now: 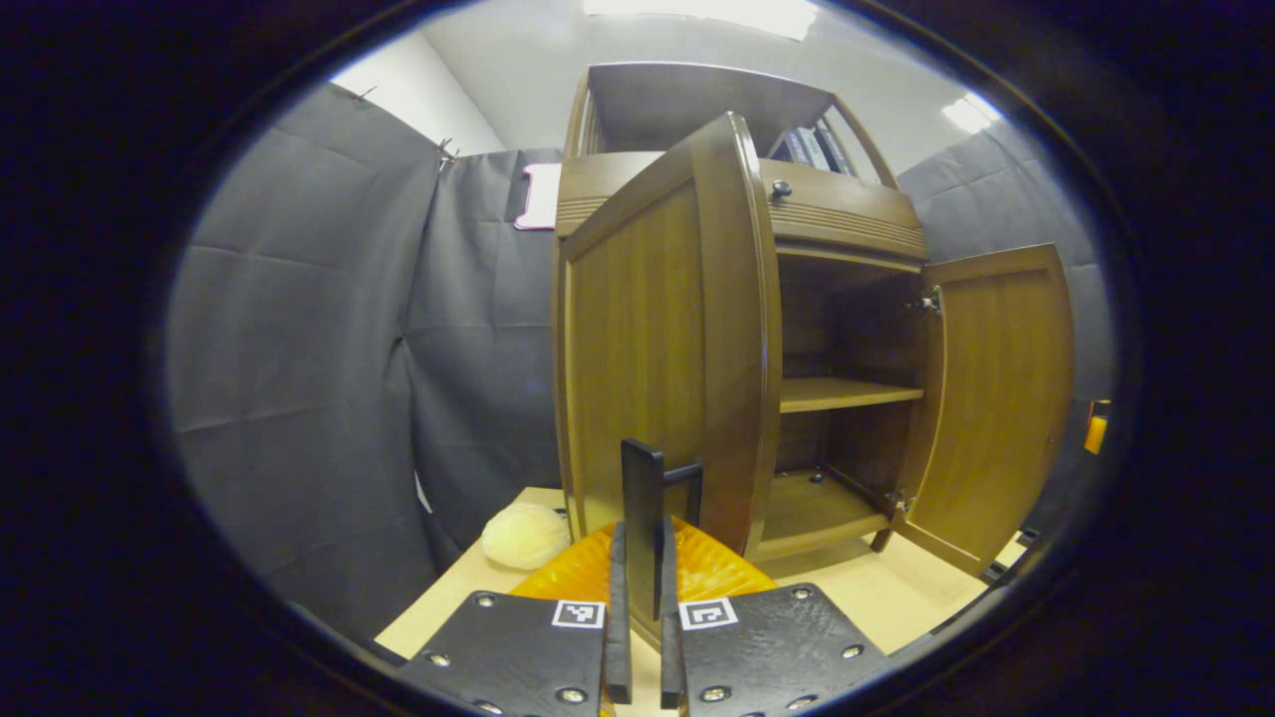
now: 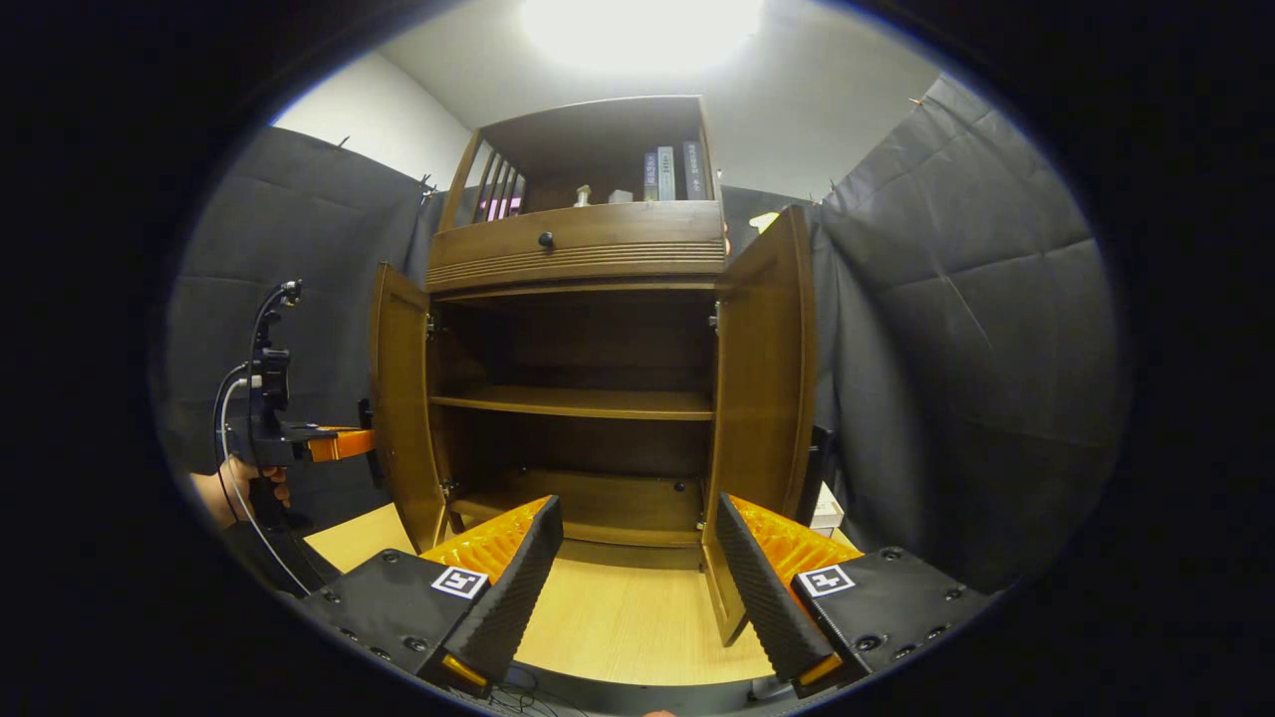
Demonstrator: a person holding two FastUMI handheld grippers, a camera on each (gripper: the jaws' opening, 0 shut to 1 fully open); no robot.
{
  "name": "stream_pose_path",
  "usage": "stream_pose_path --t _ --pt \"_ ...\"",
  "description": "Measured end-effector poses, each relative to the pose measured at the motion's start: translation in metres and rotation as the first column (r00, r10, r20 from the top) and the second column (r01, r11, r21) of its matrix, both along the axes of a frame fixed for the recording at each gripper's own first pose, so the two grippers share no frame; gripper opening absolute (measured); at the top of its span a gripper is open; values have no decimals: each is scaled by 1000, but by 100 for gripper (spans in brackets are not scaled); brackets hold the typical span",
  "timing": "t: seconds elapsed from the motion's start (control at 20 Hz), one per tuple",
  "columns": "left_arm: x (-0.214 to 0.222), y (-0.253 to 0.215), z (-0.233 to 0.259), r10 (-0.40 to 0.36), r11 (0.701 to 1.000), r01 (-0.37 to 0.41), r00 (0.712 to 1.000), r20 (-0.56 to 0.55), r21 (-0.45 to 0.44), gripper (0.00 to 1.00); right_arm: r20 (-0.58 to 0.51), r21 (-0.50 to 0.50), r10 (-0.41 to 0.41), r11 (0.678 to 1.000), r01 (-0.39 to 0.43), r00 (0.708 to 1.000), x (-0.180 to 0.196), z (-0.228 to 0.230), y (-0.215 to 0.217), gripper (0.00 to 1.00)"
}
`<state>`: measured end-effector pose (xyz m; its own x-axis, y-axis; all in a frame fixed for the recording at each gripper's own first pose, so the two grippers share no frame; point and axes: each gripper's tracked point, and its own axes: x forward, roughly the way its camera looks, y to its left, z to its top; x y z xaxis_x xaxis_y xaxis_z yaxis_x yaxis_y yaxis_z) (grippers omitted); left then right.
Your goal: Open the right door of the double-door shoe cabinet with the right hand, and open the left door with the left hand.
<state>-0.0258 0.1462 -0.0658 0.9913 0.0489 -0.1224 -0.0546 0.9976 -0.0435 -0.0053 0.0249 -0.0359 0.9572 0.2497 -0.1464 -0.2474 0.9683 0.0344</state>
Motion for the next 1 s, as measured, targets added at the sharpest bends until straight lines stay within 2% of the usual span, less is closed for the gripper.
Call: stream_pose_path --t 0.1,0.15,0.3,0.65,0.75,1.0 --pt "0 10 -1 7 1000 -7 1000 -4 -14 12 3 -3 6 1000 -6 1000 0 1 5 97" --pt "-1 16 -1 13 1000 -13 1000 -4 -18 12 3 -3 9 1000 -9 1000 1 0 9 94" --pt "-8 28 -6 33 999 -33 999 -4 -21 16 -3 -1 10 1000 -10 1000 3 -1 15 94" --pt "-19 73 -15 101 995 -101 995 -14 -25 15 -3 1 21 1000 -21 1000 10 0 37 97" --pt "-24 91 -14 123 992 -123 992 -9 -10 15 1 -1 28 1000 -28 1000 11 1 46 94" --pt "-43 134 -14 180 984 -180 984 -4 -5 10 18 -2 38 999 -38 999 11 5 63 97"
